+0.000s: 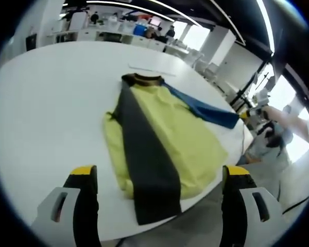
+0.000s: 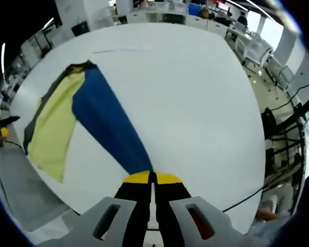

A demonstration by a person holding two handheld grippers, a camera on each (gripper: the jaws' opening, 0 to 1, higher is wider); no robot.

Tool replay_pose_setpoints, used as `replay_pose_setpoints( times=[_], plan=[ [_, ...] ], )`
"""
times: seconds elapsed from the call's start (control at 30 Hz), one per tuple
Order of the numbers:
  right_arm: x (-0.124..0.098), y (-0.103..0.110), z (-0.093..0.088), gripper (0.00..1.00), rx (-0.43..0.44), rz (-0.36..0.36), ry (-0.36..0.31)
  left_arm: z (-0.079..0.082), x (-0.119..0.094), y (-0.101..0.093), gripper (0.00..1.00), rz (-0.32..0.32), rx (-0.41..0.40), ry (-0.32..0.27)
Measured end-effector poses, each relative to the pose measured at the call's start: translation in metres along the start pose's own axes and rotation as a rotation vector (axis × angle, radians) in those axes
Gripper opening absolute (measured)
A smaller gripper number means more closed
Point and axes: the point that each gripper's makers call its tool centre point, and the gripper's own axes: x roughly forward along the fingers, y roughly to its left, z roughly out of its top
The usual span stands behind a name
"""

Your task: Fold the garment on the visible template until the final outline fits inside the template.

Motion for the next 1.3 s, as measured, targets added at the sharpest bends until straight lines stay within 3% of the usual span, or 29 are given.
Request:
replay_pose_setpoints(
  times=[0.47,0.9,1.3],
  plan=[
    [0.029,-0.039,0.003,0.02,0.014,-0.020,0.047,0.007,0.008,-0.004,0.97,0.005,-0.010,0.010],
    [0.059,-0.090,0.006,0.02,0.005,-0.059,0.083,0.014,0.010,-0.002,0.97,0.009,-0.024,0.000],
    [0.075,-0.122,0.027,0.02,-0.025,-0.082,0.093,0.017,0.019,-0.001,0.97,0.019,-0.019,0.020]
  ],
)
